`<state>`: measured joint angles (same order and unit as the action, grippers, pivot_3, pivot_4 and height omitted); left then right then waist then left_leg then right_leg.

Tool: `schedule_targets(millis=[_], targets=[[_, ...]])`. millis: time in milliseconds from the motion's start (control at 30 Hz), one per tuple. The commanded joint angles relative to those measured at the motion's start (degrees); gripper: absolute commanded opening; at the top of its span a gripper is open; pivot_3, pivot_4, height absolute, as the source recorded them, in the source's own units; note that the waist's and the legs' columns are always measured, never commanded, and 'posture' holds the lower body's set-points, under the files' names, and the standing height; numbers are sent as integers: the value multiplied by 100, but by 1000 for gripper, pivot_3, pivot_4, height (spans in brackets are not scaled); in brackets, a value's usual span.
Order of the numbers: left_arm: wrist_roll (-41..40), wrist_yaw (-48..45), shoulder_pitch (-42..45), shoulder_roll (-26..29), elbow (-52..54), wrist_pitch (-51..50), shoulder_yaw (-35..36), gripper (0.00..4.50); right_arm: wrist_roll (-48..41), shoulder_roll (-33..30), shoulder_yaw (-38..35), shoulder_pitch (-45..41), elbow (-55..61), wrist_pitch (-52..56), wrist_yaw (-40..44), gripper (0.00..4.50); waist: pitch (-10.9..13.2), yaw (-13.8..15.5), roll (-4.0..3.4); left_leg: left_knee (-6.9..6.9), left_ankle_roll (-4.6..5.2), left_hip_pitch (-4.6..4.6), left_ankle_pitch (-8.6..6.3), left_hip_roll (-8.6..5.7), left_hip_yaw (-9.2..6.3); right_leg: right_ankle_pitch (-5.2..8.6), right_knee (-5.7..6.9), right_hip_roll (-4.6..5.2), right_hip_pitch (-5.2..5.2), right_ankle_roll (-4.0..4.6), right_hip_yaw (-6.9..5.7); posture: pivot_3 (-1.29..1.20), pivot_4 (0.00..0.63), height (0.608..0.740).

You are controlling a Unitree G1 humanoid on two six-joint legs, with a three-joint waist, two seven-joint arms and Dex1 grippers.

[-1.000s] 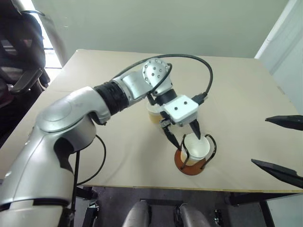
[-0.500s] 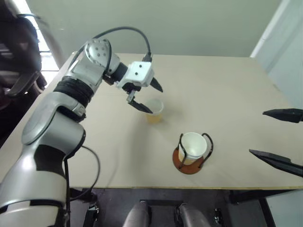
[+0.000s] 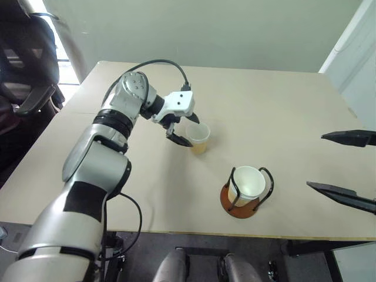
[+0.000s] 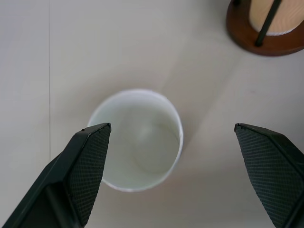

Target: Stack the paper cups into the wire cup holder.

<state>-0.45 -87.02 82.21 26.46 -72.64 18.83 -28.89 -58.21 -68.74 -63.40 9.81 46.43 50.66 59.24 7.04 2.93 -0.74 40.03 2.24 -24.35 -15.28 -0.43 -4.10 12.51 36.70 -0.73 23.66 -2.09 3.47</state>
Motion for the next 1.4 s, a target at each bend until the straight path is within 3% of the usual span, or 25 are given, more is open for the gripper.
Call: schedule_targets(millis=[33,267,300,367,733,867,967,1033,1100,1233,1400], targets=[[318,42,-24,-107,-59,2,232,4460,-9,-37,-378,-65,61,112,19,4500,0,2,0,0,0,0,0,-1,0,1,0,0,0,-2,0,0,150,740],[852,275,-142,-298,-122,121,345,4460,-22,25,-532,-47,162,270,33,4500,0,2,0,2,2,0,0,-1,5,2,-1,0,-1,-3,5,0,150,740],[932,350,-159,-316,-131,137,345,4304,-17,40,-552,-35,185,279,33,4500,0,2,0,2,2,2,0,-1,6,2,-1,1,-2,-3,5,0,150,740],[1094,539,-195,-326,-150,192,339,3896,-36,55,-583,-28,216,304,27,4500,0,1,0,2,2,2,0,-1,6,2,-1,1,-2,-3,6,0,150,740],[1612,1052,-354,-318,-235,417,453,41,-63,3,-636,-62,215,408,84,4500,0,0,0,2,1,4,1,-1,10,4,1,-1,-1,-7,9,0,150,740],[1442,621,-256,-282,-167,519,698,16,18,-49,-575,-97,108,385,146,4500,0,0,0,2,1,5,1,-2,11,5,1,-1,-1,-8,10,0,150,740],[945,-271,74,-179,37,547,1053,16,189,-51,-696,-21,29,392,319,4500,1,0,2,2,1,4,1,-2,11,6,1,-2,0,-8,11,0,150,740],[240,-521,323,-38,396,455,831,16,429,-37,-753,77,-6,368,431,4500,2,3,2,2,2,-2,2,-2,9,7,0,-2,4,-8,11,0,150,740],[-903,-548,490,224,1188,150,260,16,681,-29,-732,170,-55,294,524,4500,3,3,4,2,4,-8,1,-1,8,7,-1,-1,8,-8,11,0,150,740],[-3825,-548,641,1153,3813,-523,-1107,16,855,32,-836,245,-111,267,722,4500,1,-12,2,-1,9,-9,-4,0,15,5,-9,2,7,-7,16,0,150,740],[-5166,-548,942,1727,5110,-67,-2643,16,780,275,-1450,488,46,463,1105,4500,-6,-6,-22,-6,11,22,-21,0,17,13,-30,3,-28,-7,16,0,150,740]])
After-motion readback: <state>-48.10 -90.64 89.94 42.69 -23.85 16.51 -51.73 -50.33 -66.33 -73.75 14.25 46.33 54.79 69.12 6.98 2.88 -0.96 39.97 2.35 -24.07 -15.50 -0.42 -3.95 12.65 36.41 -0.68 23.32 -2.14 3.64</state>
